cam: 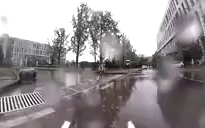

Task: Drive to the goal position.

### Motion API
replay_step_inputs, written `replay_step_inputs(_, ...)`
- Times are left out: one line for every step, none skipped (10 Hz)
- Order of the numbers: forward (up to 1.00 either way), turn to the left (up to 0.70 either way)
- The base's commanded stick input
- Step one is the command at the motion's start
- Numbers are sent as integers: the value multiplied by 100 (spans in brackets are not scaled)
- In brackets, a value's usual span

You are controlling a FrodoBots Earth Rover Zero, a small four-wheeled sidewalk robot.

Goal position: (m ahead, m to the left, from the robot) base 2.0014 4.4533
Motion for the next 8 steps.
replay_step_inputs(70, 14)
replay_step_inputs(70, 14)
replay_step_inputs(70, 14)
replay_step_inputs(70, 14)
replay_step_inputs(70, 14)
replay_step_inputs(70, 14)
replay_step_inputs(70, 14)
replay_step_inputs(70, 14)
